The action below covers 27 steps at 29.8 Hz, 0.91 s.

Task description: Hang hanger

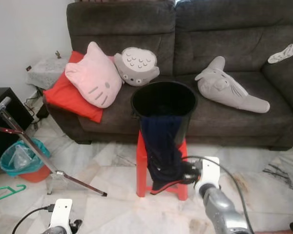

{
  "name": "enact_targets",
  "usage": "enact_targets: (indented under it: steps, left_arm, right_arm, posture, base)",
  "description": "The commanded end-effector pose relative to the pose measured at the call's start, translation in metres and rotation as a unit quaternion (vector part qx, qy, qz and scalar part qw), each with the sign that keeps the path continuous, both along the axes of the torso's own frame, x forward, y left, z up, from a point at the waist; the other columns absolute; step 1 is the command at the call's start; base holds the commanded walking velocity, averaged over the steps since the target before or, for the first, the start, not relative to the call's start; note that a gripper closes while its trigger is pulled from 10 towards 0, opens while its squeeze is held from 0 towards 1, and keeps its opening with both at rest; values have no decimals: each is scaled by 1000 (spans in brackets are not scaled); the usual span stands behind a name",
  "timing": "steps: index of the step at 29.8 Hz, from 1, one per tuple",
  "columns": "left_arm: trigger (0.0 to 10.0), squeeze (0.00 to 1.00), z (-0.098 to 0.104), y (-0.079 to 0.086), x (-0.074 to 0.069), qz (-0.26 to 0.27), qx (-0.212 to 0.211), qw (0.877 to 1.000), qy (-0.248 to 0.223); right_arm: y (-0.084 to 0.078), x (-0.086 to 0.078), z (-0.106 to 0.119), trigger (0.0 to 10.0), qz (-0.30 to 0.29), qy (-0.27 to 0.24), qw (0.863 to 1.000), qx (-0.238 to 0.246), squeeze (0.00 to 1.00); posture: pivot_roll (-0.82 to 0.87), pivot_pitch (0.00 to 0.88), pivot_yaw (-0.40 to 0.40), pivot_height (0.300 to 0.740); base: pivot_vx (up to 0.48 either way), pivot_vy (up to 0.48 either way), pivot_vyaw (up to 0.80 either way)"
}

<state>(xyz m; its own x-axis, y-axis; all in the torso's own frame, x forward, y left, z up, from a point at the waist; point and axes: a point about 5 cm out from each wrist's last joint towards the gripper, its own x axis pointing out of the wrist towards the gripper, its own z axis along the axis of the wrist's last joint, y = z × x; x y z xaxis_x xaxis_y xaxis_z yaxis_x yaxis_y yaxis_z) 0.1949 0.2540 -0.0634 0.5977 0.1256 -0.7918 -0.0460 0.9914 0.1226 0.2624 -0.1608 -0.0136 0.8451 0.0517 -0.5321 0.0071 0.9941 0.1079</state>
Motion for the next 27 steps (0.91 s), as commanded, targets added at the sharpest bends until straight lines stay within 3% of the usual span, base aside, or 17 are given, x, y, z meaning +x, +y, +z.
enact_targets:
  steps: [1, 3, 6, 14, 19, 27]
  left_arm:
    - [10000, 0, -5, 2, -12, 5, 0, 1000, 10]
    - [10000, 0, -7, 3, -16, 7, 0, 1000, 13]
    - [10000, 0, -13, 6, -33, 12, -1, 1000, 25]
    - [10000, 0, -14, 17, -45, 19, 2, 999, 32]
    - [10000, 0, -14, 16, -45, 19, 3, 999, 32]
    - [10000, 0, -14, 2, -32, 13, 1, 999, 30]
  right_arm:
    - [-3, -7, -10, 10000, -10, 14, 1000, -16, 0]
    - [-5, -11, -15, 10000, -19, 23, 999, -18, 0]
    - [-12, -25, -29, 10000, -52, 41, 997, -25, 0]
    - [-18, -42, -42, 10000, -81, 51, 995, -24, 0]
    - [-20, -52, -50, 10000, -79, 73, 993, -39, 0]
    - [-16, -58, -54, 10000, -69, 78, 994, -37, 0]
  posture:
    - [-74, 0, 94, 740]
    - [-74, 0, 93, 740]
    - [-73, 0, 93, 740]
    - [-71, 0, 94, 740]
    - [-66, 0, 92, 740]
    - [-70, 0, 92, 740]
  base:
    - [0, 0, 0]
    - [0, 0, 0]
    - [0, 0, 0]
    - [0, 0, 0]
    - [0, 0, 0]
    - [0, 0, 0]
